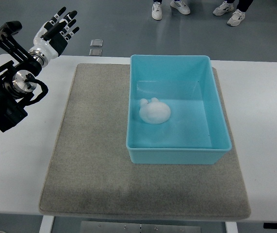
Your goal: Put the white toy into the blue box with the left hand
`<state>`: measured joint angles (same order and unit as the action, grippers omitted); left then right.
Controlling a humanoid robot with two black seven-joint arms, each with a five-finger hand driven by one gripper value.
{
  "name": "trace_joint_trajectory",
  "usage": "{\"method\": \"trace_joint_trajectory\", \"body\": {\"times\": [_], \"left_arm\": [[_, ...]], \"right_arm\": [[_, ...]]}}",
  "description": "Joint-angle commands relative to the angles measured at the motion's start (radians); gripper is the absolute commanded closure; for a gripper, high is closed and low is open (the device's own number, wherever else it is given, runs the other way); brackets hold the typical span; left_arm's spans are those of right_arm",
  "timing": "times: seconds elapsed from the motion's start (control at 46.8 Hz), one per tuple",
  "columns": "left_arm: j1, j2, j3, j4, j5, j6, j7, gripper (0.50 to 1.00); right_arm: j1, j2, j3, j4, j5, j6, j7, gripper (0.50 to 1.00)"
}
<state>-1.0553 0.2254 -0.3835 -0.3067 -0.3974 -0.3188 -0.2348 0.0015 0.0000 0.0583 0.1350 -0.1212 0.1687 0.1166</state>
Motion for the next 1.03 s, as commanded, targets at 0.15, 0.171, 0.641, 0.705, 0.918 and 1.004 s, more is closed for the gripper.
{"method": "trace_joint_trajectory", "body": {"times": [0.15, 0.171, 0.641, 0.705, 0.918, 1.004], "left_arm": [[0.0, 0.0, 0.002, 0.001, 0.0, -0.003, 0.0, 0.512], [0.0, 0.0, 0.002, 0.001, 0.0, -0.003, 0.0, 0.512], [0.0, 0.0, 0.002, 0.006, 0.0, -0.003, 0.0, 0.51], [0.0, 0.0, 0.002, 0.006, 0.0, -0.003, 0.0, 0.51], [0.0, 0.0, 0.0, 0.006, 0.0, -0.003, 0.0, 0.508], [0.0, 0.0, 0.0, 0.006, 0.0, -0.003, 0.0, 0.51]], "right_arm": [[0.0, 0.0, 0.0, 0.0, 0.0, 0.0, 0.0, 0.564], [0.0, 0.0, 0.0, 0.0, 0.0, 0.0, 0.0, 0.564], [0.0, 0.0, 0.003, 0.008, 0.0, 0.009, 0.0, 0.564], [-0.002, 0.0, 0.0, 0.011, -0.006, 0.014, 0.0, 0.564], [-0.008, 0.0, 0.0, 0.012, -0.005, 0.014, 0.0, 0.564], [-0.011, 0.0, -0.002, 0.012, -0.006, 0.014, 0.0, 0.564]]}}
